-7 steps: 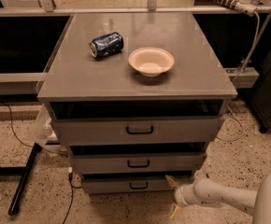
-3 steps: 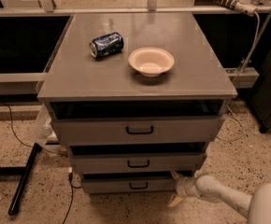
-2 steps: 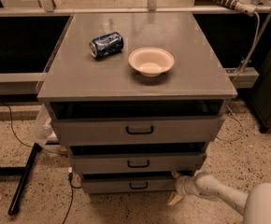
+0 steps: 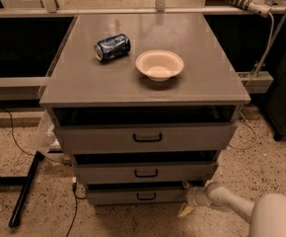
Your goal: Open bottom drawer
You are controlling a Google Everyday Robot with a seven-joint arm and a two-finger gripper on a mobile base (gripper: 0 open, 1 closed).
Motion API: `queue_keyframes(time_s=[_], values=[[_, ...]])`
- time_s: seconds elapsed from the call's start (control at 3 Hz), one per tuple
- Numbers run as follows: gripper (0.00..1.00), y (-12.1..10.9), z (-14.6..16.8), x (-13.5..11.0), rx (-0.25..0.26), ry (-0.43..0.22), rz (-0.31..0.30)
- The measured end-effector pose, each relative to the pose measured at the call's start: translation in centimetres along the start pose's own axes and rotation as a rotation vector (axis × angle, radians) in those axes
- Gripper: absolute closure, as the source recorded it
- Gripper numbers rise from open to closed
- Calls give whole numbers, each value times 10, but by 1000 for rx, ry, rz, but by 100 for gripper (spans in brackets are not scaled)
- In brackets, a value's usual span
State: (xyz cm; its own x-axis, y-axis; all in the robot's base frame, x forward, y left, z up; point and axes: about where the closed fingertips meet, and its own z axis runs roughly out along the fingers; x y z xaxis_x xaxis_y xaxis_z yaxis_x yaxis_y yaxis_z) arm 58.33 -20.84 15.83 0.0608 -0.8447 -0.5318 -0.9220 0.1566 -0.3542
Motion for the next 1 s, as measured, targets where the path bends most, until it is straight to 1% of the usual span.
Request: queue_keyframes(time_s=[0.33, 1.0], values=[[19, -1, 0, 0, 1, 0, 0], [65, -3, -4, -3, 1, 0, 0]])
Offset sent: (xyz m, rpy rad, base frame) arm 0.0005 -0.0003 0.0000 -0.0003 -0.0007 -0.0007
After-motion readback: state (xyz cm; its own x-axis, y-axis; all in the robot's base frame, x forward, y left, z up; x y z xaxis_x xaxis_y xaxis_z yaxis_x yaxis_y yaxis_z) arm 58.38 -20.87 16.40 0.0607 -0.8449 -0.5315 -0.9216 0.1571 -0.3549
